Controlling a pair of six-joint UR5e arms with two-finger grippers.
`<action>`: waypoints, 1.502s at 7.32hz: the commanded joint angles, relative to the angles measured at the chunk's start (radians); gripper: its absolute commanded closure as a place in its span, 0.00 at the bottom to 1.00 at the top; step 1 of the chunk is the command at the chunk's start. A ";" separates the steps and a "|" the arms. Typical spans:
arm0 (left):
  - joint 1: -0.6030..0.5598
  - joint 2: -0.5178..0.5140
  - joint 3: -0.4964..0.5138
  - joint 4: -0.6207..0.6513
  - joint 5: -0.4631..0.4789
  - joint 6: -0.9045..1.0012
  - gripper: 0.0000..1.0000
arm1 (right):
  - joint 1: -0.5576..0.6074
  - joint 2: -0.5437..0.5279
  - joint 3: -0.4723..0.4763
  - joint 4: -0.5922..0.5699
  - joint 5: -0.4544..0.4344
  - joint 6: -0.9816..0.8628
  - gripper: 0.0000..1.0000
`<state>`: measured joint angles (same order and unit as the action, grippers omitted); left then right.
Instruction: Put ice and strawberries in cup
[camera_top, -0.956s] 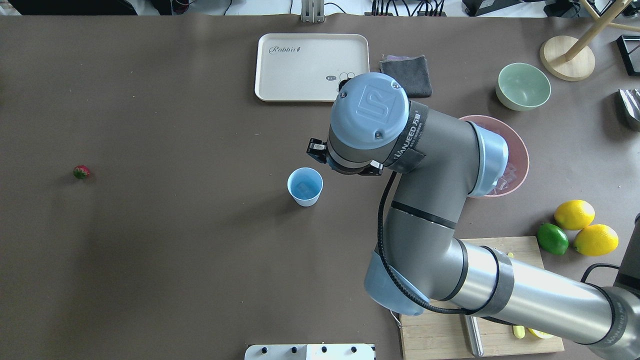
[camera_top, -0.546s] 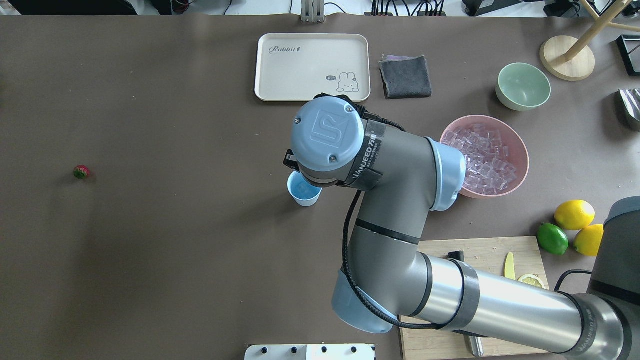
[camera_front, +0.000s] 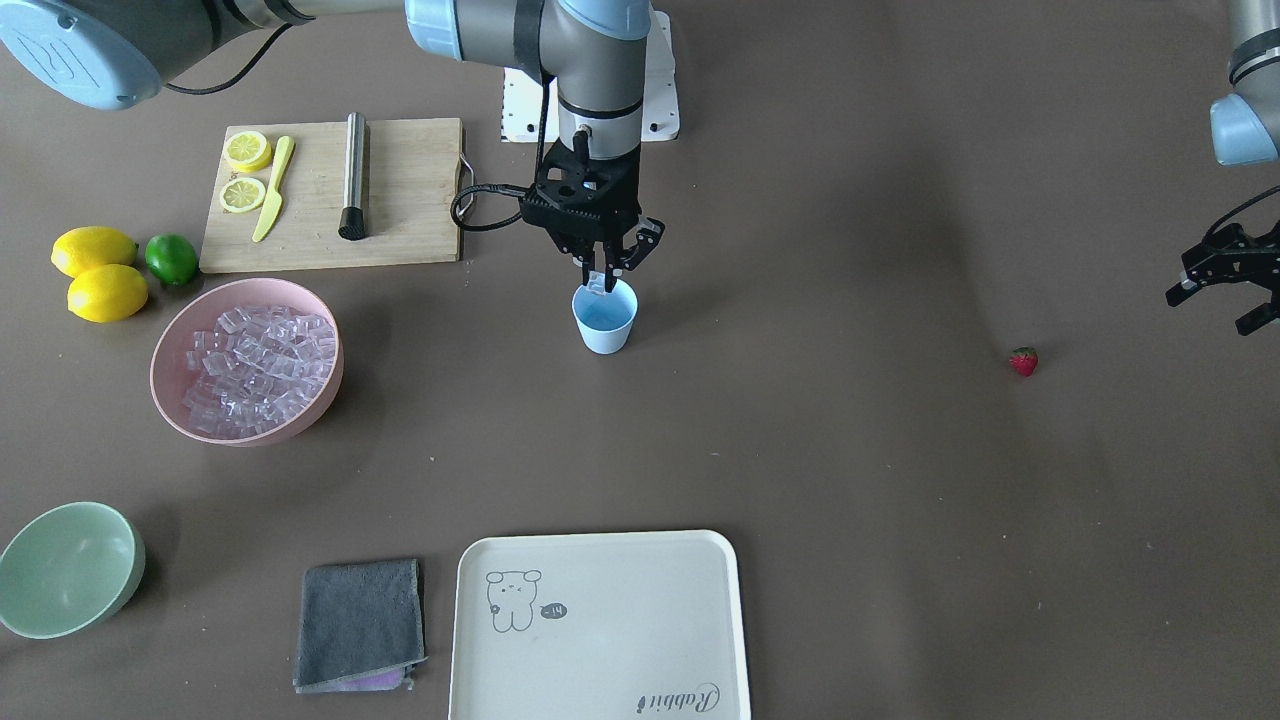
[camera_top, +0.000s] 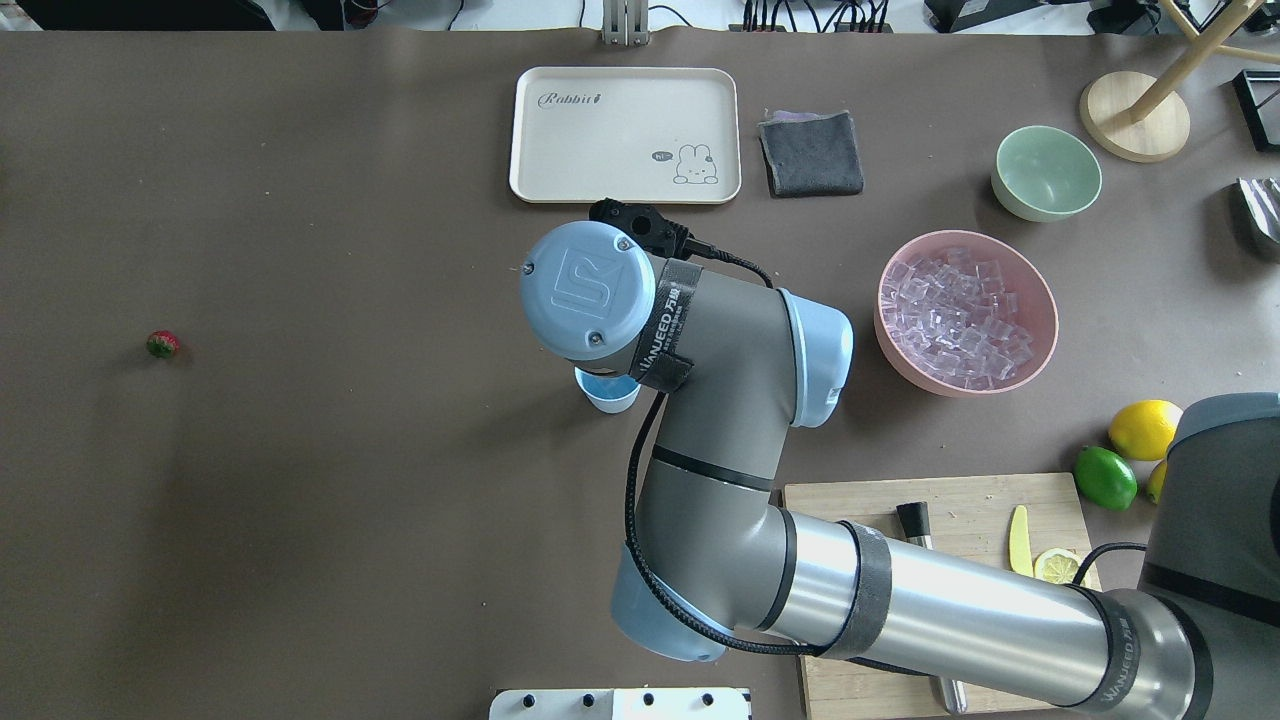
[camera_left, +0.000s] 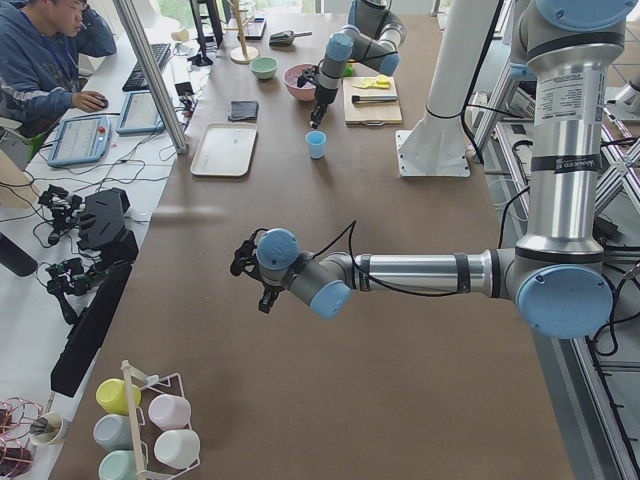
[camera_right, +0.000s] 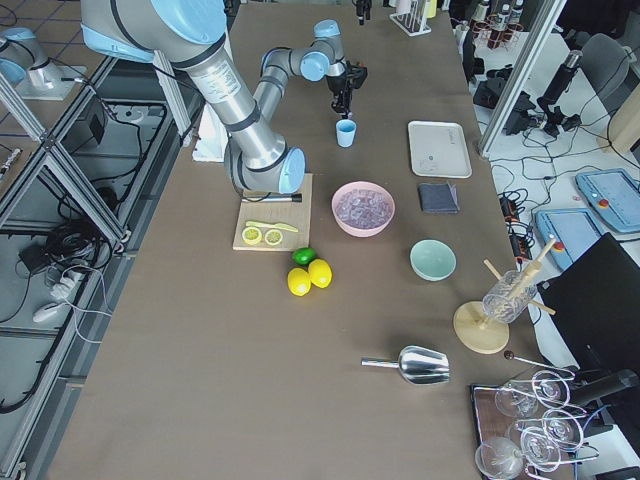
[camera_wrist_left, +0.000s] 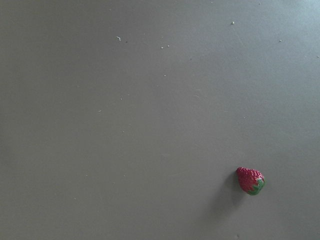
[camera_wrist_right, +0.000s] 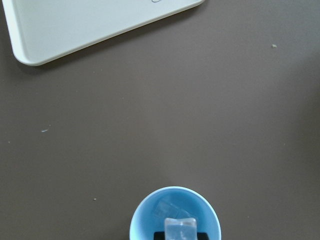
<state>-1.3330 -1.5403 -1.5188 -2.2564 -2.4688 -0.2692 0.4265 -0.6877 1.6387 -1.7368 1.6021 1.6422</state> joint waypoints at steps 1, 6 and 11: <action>0.000 0.000 0.000 0.000 0.001 0.001 0.02 | -0.014 -0.001 -0.034 0.020 -0.014 -0.002 1.00; 0.000 0.000 0.000 0.000 0.001 0.002 0.02 | -0.029 -0.003 -0.071 0.065 -0.037 -0.018 0.27; 0.002 -0.003 -0.008 -0.049 0.011 0.001 0.01 | 0.152 -0.230 0.165 0.065 0.155 -0.303 0.00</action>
<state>-1.3326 -1.5417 -1.5218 -2.2770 -2.4629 -0.2613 0.4811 -0.8194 1.7285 -1.6785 1.6472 1.4781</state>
